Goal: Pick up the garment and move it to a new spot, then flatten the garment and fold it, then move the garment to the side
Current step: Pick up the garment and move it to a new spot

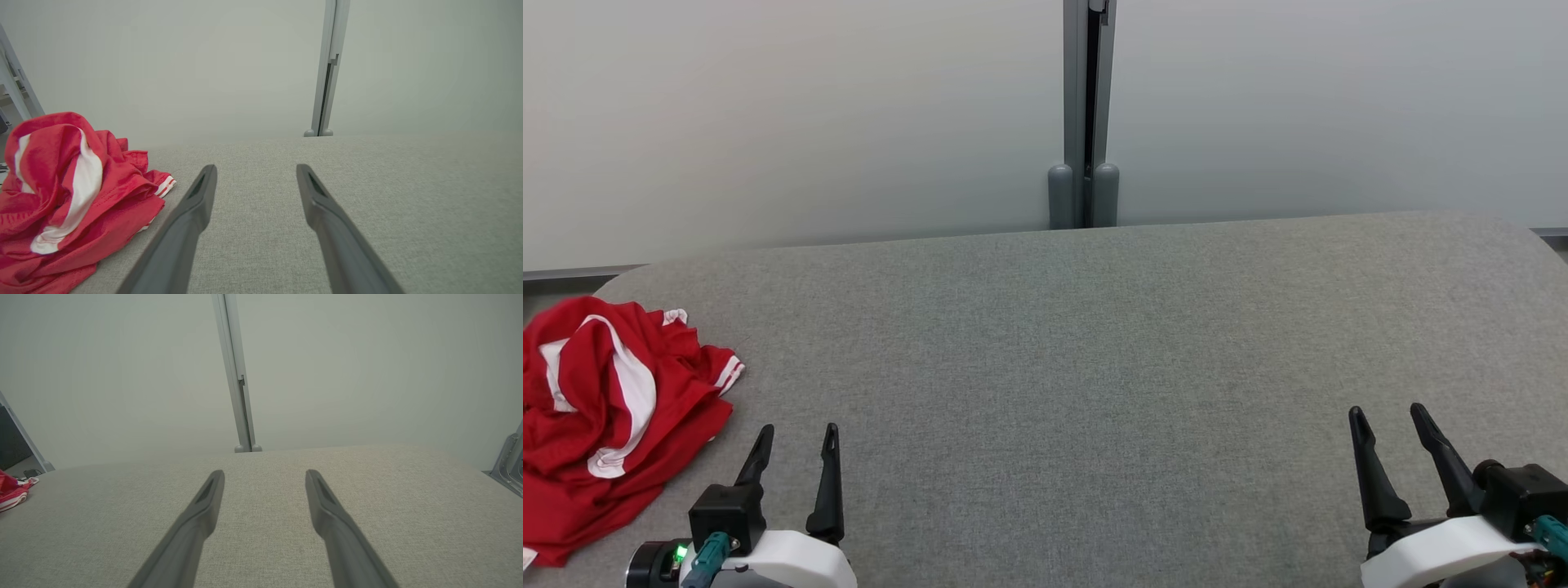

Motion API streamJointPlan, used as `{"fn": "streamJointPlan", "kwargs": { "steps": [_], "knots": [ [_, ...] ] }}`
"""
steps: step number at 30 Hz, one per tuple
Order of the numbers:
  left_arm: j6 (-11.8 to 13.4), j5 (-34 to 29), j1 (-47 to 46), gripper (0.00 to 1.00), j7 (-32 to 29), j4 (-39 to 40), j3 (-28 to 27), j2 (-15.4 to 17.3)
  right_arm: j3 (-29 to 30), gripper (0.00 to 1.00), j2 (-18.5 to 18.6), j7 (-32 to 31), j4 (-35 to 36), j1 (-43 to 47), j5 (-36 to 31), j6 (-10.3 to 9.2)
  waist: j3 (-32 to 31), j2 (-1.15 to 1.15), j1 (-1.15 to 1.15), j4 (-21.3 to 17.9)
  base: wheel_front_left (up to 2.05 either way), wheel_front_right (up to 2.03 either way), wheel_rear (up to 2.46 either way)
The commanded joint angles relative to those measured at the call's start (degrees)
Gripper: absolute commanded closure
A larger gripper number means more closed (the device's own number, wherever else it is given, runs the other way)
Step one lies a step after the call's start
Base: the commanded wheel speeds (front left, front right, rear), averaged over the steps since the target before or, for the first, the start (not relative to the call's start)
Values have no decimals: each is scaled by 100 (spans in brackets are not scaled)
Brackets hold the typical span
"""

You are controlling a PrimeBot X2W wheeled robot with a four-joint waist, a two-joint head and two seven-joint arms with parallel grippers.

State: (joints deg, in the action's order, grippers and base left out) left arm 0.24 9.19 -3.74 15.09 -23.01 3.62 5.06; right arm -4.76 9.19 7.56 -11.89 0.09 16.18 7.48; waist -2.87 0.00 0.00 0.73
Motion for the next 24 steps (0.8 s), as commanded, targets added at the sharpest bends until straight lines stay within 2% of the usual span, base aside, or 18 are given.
{"fn": "streamJointPlan", "kwargs": {
  "steps": [1,7,11,17,24],
  "knots": [
    [11,25,-56,0,11,-11,-11,17,9,0,30,30,-3,47,27,1,1,0,0,2,0,0,0],
    [17,82,-92,0,11,-27,9,-6,34,0,59,25,-4,52,26,2,18,0,0,56,0,0,0],
    [47,147,-165,0,11,0,-20,-27,97,0,56,8,43,85,-24,2,33,0,0,244,0,0,0],
    [78,268,-262,0,8,78,-127,-54,121,0,40,-52,190,105,-93,1,89,0,0,800,0,0,0],
    [85,358,-306,0,7,158,-266,-74,119,0,-19,-99,370,55,-164,1,131,0,0,1629,0,0,0]
  ]
}}
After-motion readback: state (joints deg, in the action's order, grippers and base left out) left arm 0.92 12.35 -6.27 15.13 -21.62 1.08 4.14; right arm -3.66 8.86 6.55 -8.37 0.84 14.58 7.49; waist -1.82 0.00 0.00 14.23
